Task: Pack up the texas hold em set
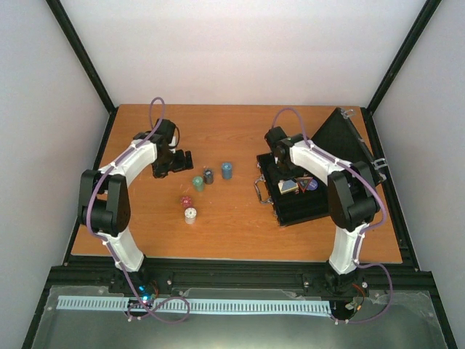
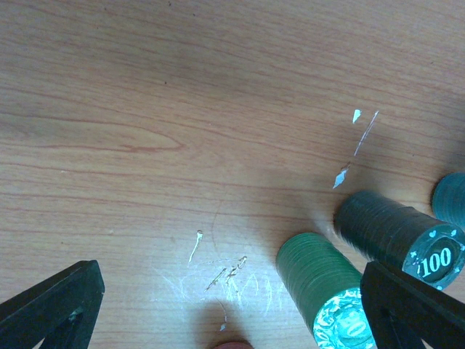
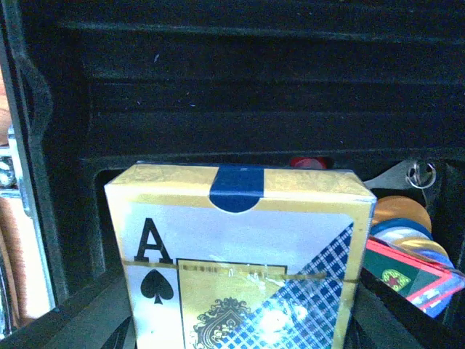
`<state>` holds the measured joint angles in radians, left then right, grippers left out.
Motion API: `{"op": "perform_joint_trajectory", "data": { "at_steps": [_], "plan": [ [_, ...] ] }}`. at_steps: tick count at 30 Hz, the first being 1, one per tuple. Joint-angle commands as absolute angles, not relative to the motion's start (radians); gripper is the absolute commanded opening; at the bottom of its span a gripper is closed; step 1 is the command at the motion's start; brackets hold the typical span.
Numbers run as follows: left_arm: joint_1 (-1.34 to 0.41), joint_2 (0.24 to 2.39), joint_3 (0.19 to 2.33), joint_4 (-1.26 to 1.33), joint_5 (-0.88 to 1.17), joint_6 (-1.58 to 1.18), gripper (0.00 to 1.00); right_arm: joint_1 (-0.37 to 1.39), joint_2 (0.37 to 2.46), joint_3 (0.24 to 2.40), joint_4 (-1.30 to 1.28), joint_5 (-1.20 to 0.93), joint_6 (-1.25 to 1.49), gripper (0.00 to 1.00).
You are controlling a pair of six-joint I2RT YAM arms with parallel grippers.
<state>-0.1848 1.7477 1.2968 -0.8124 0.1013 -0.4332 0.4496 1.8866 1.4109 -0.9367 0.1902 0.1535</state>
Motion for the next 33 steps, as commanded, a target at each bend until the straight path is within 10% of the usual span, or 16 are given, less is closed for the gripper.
{"op": "perform_joint_trajectory", "data": {
  "at_steps": [1,33],
  "plan": [
    [-0.178,1.779,1.355,-0.822,0.099,-0.431,1.0,0.434,1.904,1.421,-0.899,0.165,0.126,0.35],
    [-0.178,1.799,1.379,-0.822,0.1,-0.428,1.0,0.431,1.833,1.406,-0.983,0.044,0.113,0.77]
  ]
}}
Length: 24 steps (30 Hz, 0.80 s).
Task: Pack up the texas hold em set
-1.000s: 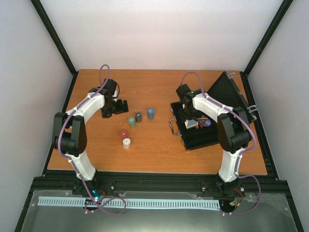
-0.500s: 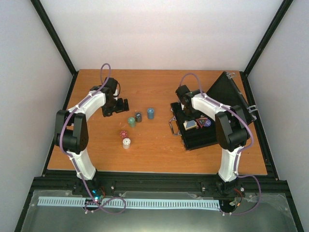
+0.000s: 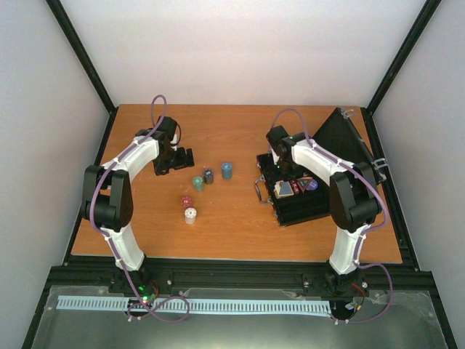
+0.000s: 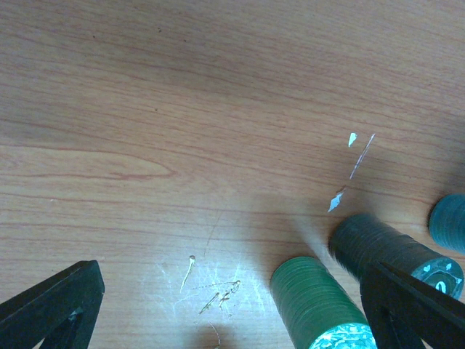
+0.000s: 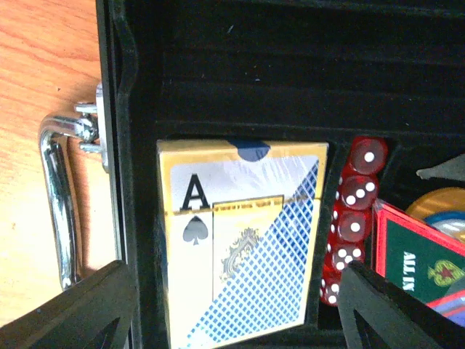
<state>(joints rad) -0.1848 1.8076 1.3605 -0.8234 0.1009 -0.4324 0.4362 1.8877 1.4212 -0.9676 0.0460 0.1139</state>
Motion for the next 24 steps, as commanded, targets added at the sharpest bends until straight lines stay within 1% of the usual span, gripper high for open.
{"op": "perform_joint_trajectory", "data": {
  "at_steps": [1,5,12,16,24],
  "plan": [
    [-0.178,1.798,1.377,-0.82,0.1,-0.428,1.0,0.431,1.828,1.404,-0.984,0.044,0.111,0.77],
    [-0.178,1.794,1.372,-0.82,0.101,-0.432,1.0,0.43,1.806,1.408,-0.987,0.068,0.116,0.81],
    [-0.178,1.787,1.366,-0.819,0.097,-0.433,1.0,0.434,1.808,1.382,-0.975,0.07,0.124,0.81],
    [-0.178,1.793,1.36,-0.817,0.1,-0.435,1.0,0.437,1.83,1.365,-0.943,0.098,0.122,0.86],
    [-0.178,1.811,1.381,-0.822,0.093,-0.431,1.0,0.448,1.899,1.381,-0.915,0.169,0.112,0.87]
  ]
}}
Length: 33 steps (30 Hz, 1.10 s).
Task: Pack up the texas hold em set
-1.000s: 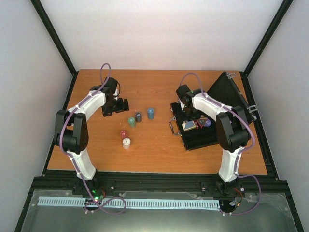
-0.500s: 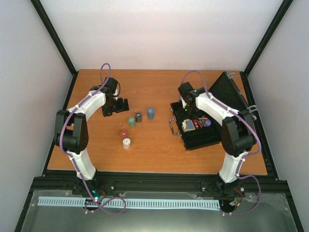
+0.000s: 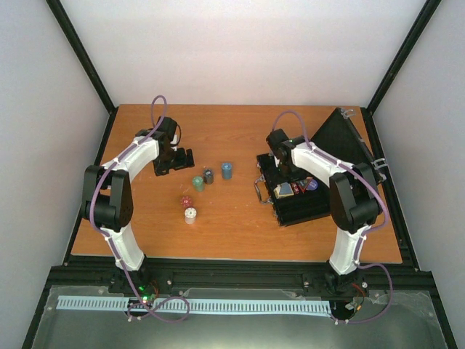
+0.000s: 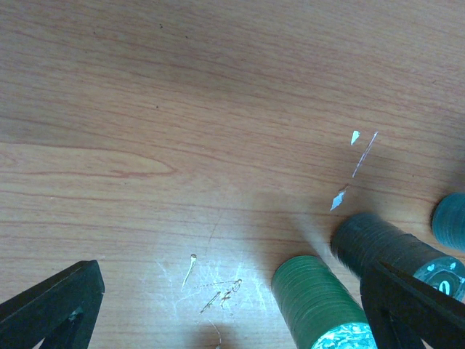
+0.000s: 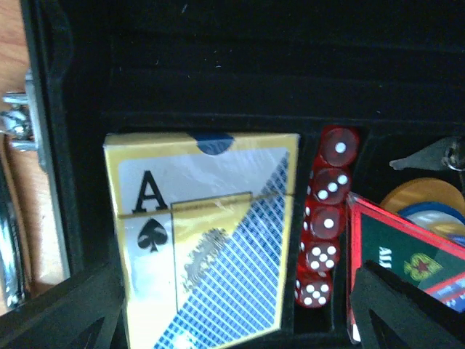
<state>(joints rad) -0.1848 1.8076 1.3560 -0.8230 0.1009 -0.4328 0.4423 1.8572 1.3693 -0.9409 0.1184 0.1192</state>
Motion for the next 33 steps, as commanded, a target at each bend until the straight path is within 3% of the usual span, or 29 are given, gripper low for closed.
{"op": "perform_joint_trajectory", "data": {
  "at_steps": [1,10,16,18,23,33],
  "plan": [
    [-0.178,1.813,1.382,-0.823,0.093,-0.431,1.0,0.449,1.905,1.38,-0.912,0.171,0.111,0.87],
    [-0.178,1.824,1.376,-0.821,0.089,-0.43,1.0,0.462,1.935,1.365,-0.905,0.251,0.104,0.87],
    [-0.178,1.821,1.384,-0.829,0.08,-0.421,1.0,0.461,1.867,1.381,-0.916,0.164,0.076,0.88],
    [-0.178,1.819,1.389,-0.836,0.076,-0.417,1.0,0.463,1.828,1.405,-0.938,0.135,0.074,0.99],
    [-0.178,1.818,1.402,-0.845,0.082,-0.419,1.0,0.479,1.762,1.491,-0.98,0.086,0.078,1.0],
    [-0.178,1.793,1.397,-0.856,0.085,-0.416,1.0,0.611,2.006,1.772,-0.979,-0.039,0.068,1.0]
  ]
}}
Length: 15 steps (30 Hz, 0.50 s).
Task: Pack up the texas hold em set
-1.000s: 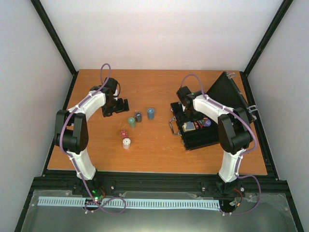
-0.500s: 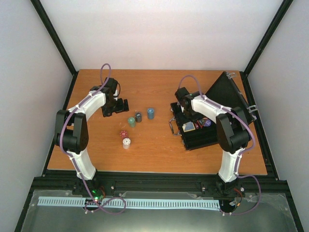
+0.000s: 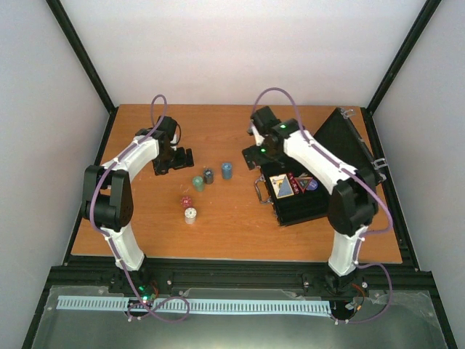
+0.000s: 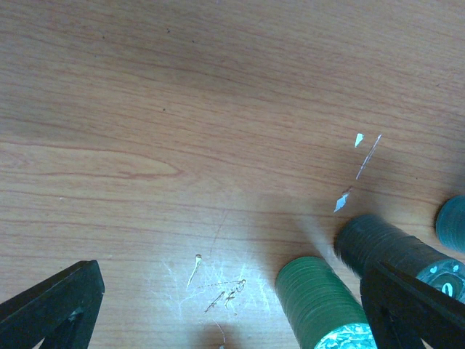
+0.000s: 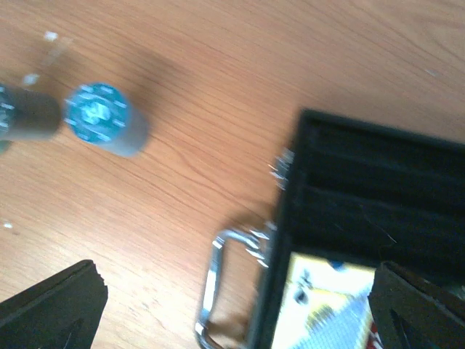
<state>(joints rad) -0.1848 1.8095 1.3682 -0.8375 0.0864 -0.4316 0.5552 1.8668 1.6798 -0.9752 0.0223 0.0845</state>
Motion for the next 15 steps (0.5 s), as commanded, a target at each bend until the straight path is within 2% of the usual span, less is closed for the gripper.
{"op": "perform_joint_trajectory", "data": {
  "at_steps": [1,5,15],
  "plan": [
    [-0.178,1.79,1.394,-0.857,0.087,-0.416,1.0,0.62,2.04,1.81,-0.98,-0.051,0.064,1.0],
    [-0.178,1.771,1.374,-0.856,0.089,-0.419,1.0,0.636,2.163,1.927,-0.977,-0.081,0.058,0.97],
    [-0.178,1.748,1.322,-0.848,0.083,-0.416,1.0,0.644,2.298,2.049,-0.966,-0.138,0.048,0.93]
  ]
}}
